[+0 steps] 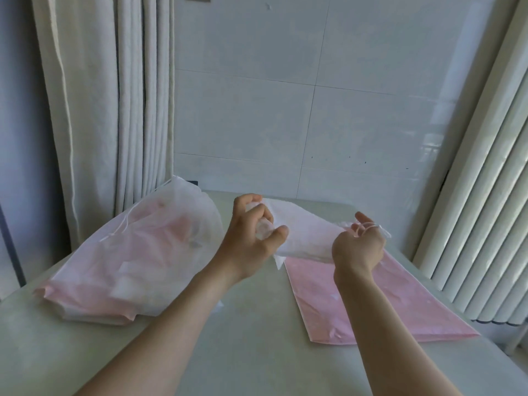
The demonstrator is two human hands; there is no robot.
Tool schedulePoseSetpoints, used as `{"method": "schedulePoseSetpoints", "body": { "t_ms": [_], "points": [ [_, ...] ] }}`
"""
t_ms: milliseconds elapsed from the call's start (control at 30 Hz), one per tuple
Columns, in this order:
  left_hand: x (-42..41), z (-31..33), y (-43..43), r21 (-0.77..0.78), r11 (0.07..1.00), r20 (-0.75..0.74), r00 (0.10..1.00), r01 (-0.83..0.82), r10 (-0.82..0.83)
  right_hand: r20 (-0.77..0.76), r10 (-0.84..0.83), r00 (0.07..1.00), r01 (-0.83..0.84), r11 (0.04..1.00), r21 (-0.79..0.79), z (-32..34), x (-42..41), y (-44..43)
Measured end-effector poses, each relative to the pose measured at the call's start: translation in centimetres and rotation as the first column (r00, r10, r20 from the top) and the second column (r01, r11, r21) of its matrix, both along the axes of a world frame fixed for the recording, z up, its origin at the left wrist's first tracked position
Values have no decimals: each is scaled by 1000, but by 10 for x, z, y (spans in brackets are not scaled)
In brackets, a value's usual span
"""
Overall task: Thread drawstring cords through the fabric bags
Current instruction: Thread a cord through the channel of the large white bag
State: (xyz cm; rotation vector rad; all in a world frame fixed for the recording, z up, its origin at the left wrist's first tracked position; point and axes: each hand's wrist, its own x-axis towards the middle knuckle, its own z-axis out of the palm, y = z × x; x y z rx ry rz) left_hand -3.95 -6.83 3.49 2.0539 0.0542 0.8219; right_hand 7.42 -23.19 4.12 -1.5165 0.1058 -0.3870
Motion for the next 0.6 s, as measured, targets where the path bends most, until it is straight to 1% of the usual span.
{"method": "schedulePoseSetpoints", "body": {
  "t_ms": [33, 67, 167, 200, 267, 300, 400, 467, 533, 567, 600],
  "points": [
    [0, -2, -5, -43, 999, -17, 1000, -5, 4, 21, -22, 1000, 23, 999, -41, 0, 1, 0],
    [0, -4, -9, -90, 996, -28, 999, -17, 15, 22, -39, 999, 40, 998, -47, 1, -1, 0],
    [5, -10, -19, -252, 965, -91, 995, -67, 45, -2, -85, 996, 85, 996, -19, 2, 0, -4],
    [5, -10, -22, -351, 935, -109, 994, -50, 12, -7, -101, 995, 100, 995, -19, 3, 0, -6],
    [7, -10, -25, -555, 831, -114, 987, 34, -117, -30, -117, 993, 117, 993, -26, 3, 2, -10],
    [8, -12, -26, -620, 783, -121, 980, 51, -160, -69, -119, 991, 115, 992, -58, 2, 4, -11],
    [11, -10, -24, -738, 672, -119, 969, 59, -217, -263, -57, 963, -2, 976, -217, -2, 5, -12],
    [12, -7, -20, -770, 633, -145, 948, 73, -285, -295, 27, 955, -111, 955, -275, -5, 2, -13],
    [10, -8, -16, -781, 620, -184, 920, 78, -347, -273, 80, 959, -193, 886, -421, -8, -2, -14],
    [11, -11, -14, -796, 598, -170, 915, 91, -365, -267, 83, 960, -222, 808, -546, -10, -3, -16],
    [13, -12, -13, -816, 567, -135, 917, 113, -376, -249, 57, 967, -220, 683, -696, -10, -5, -17]
  ]
}}
